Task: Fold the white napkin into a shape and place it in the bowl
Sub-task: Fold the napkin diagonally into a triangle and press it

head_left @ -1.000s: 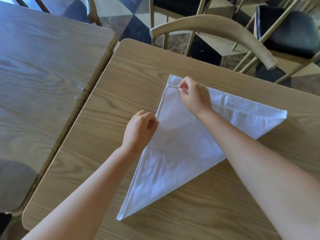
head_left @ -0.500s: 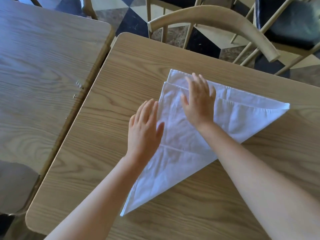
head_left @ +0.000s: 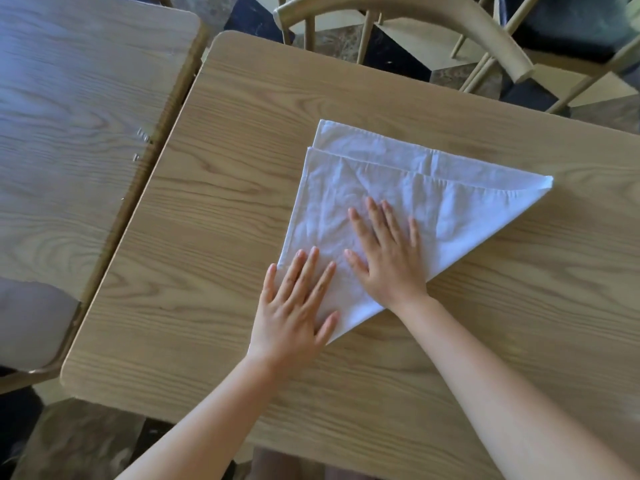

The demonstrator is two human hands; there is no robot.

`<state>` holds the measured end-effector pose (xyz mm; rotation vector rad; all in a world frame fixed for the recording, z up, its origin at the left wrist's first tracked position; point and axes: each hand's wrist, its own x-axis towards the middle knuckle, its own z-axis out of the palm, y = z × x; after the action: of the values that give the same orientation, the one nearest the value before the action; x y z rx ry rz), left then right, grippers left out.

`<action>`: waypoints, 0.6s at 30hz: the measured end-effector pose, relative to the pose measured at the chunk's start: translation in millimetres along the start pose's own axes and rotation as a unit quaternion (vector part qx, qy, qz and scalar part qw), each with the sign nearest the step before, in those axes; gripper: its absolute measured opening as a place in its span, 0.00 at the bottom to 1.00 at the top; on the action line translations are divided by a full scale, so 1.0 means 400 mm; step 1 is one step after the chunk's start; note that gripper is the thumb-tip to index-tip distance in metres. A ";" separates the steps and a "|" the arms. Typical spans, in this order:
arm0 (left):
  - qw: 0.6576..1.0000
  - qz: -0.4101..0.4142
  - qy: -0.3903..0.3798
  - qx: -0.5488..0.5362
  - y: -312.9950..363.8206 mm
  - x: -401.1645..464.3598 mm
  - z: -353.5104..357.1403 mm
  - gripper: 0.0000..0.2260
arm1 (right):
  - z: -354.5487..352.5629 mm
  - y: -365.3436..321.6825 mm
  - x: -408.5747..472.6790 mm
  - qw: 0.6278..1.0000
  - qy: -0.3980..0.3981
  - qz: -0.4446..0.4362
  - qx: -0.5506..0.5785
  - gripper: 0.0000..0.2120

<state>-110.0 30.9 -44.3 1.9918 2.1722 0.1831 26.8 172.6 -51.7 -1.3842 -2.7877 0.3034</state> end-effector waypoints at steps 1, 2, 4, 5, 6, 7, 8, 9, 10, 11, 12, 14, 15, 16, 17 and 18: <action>1.000 -0.003 0.000 0.000 0.010 -0.025 0.004 0.30 | 0.001 -0.003 -0.023 1.000 0.000 -0.004 0.000 0.30; 1.000 -0.007 -0.005 0.000 0.021 -0.052 0.008 0.30 | 0.000 -0.006 -0.046 1.000 -0.001 -0.009 0.001 0.30; 1.000 -0.015 -0.016 0.004 0.046 -0.099 0.014 0.30 | -0.007 -0.015 -0.098 1.000 -0.003 -0.015 0.012 0.30; 1.000 -0.019 -0.017 0.005 0.057 -0.115 0.015 0.29 | -0.010 -0.024 -0.131 1.000 -0.003 -0.018 0.025 0.30; 1.000 -0.024 -0.017 0.004 0.065 -0.126 0.016 0.28 | -0.010 -0.038 -0.170 0.999 -0.005 -0.025 0.037 0.29; 0.999 -0.029 -0.015 0.003 0.069 -0.131 0.016 0.28 | -0.006 -0.056 -0.211 0.998 -0.011 -0.038 0.042 0.29; 0.999 -0.035 -0.014 0.004 0.072 -0.133 0.015 0.27 | -0.001 -0.075 -0.248 0.998 -0.019 -0.054 0.035 0.28; 0.999 -0.038 -0.014 0.007 0.073 -0.132 0.015 0.27 | 0.004 -0.089 -0.277 0.997 -0.027 -0.068 0.022 0.28; 0.999 -0.037 -0.016 0.010 0.073 -0.132 0.014 0.27 | 0.010 -0.091 -0.295 0.997 -0.035 -0.075 0.008 0.28; 0.999 -0.035 -0.018 0.012 0.072 -0.133 0.014 0.28 | 0.014 -0.081 -0.298 0.996 -0.041 -0.075 0.001 0.28; 0.999 -0.034 -0.019 0.012 0.071 -0.135 0.013 0.28 | 0.012 -0.057 -0.287 0.997 -0.043 -0.067 0.000 0.28; 0.999 -0.032 -0.025 0.013 0.070 -0.138 0.011 0.30 | -0.005 0.025 -0.252 0.999 -0.038 -0.033 0.003 0.29; 0.999 -0.030 -0.029 0.016 0.070 -0.140 0.010 0.31 | -0.016 0.081 -0.232 0.999 -0.032 -0.005 0.001 0.30; 0.999 -0.029 -0.031 0.019 0.069 -0.141 0.010 0.31 | -0.028 0.143 -0.212 0.999 -0.026 0.033 0.001 0.30; 0.999 -0.029 -0.034 0.022 0.068 -0.141 0.011 0.32 | -0.042 0.202 -0.194 0.997 -0.021 0.076 0.003 0.31; 0.999 -0.029 -0.037 0.024 0.067 -0.141 0.011 0.32 | -0.055 0.254 -0.178 0.993 -0.017 0.115 0.005 0.32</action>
<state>-78.6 -22.8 -39.6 1.9250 2.2039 0.0491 152.1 179.9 -43.0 -1.7174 -2.6480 0.3468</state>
